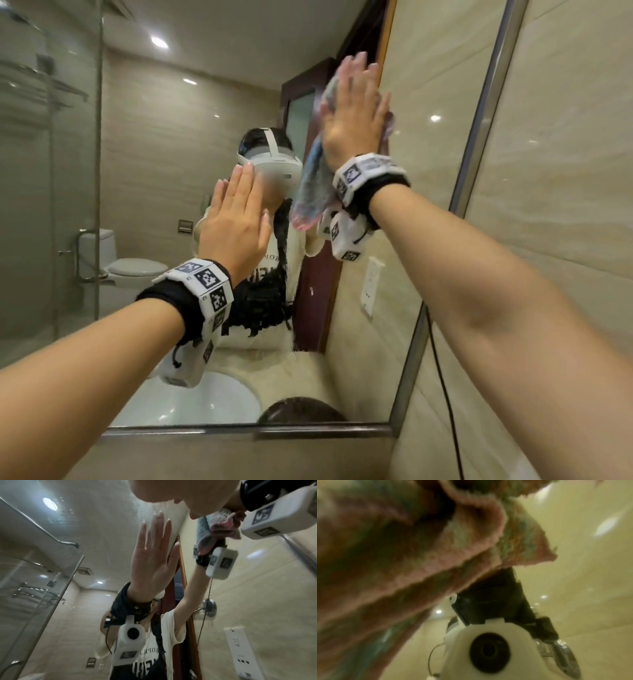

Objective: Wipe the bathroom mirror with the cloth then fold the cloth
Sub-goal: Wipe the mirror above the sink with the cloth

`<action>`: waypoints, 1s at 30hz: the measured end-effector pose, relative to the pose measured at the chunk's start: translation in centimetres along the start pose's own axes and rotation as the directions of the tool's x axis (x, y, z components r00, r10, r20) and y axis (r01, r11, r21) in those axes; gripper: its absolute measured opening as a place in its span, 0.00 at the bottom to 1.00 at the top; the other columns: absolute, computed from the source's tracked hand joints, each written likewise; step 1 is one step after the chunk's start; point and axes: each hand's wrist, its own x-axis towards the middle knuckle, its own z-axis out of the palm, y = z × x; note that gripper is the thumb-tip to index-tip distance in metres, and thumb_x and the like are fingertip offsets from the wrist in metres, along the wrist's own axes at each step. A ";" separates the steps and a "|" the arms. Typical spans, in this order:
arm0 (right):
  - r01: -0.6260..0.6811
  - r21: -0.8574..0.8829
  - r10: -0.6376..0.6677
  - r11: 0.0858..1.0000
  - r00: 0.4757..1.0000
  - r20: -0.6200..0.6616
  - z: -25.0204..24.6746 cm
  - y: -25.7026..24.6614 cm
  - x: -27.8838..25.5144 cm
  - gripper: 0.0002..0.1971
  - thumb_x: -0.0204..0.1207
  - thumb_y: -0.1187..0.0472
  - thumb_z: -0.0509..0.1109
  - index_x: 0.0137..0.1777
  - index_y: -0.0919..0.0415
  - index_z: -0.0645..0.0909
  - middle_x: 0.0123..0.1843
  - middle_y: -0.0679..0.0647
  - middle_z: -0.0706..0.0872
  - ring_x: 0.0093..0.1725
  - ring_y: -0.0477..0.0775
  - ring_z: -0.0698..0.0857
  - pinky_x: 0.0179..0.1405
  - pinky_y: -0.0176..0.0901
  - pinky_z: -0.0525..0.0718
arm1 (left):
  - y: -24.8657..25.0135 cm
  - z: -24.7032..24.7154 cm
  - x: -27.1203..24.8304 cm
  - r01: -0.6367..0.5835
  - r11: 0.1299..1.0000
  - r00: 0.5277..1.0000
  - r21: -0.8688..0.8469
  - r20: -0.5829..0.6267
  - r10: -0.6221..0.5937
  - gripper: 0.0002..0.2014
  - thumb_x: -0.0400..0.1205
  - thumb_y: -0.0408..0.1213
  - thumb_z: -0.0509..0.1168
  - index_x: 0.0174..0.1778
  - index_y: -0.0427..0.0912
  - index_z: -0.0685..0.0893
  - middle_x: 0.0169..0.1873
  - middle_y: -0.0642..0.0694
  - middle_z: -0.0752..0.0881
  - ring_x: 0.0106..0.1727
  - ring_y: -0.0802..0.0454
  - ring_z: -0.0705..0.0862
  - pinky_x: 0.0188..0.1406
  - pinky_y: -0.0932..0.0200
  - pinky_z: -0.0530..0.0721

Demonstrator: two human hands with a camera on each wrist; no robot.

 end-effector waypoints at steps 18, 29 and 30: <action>-0.043 -0.033 0.045 0.999 0.995 0.092 0.5 4.2 -3.3 0.33 0.84 0.46 0.46 0.83 0.59 0.38 0.85 0.57 0.38 0.84 0.58 0.38 0.80 0.59 0.36 | -0.5 -1.5 -0.2 0.024 1.000 1.000 -0.014 -0.002 -0.024 0.31 0.81 0.44 0.43 0.79 0.31 0.60 0.80 0.34 0.58 0.82 0.40 0.56 0.79 0.46 0.49; 0.179 0.223 -0.202 0.958 0.976 0.083 0.1 3.2 -12.6 0.26 0.84 0.63 0.52 0.81 0.70 0.53 0.83 0.65 0.53 0.84 0.61 0.51 0.82 0.48 0.45 | 0.9 -4.6 -3.6 0.004 1.000 1.000 -0.010 0.016 -0.004 0.30 0.80 0.41 0.50 0.79 0.31 0.61 0.79 0.33 0.61 0.81 0.39 0.59 0.78 0.45 0.50; 0.147 0.269 -0.174 0.952 0.982 0.079 -0.4 3.0 -13.1 0.26 0.85 0.62 0.51 0.81 0.70 0.54 0.83 0.65 0.53 0.84 0.61 0.51 0.82 0.48 0.46 | 1.1 -5.0 -4.1 0.008 1.000 1.000 -0.021 0.021 -0.007 0.30 0.80 0.40 0.51 0.79 0.31 0.61 0.79 0.33 0.60 0.81 0.39 0.58 0.78 0.45 0.50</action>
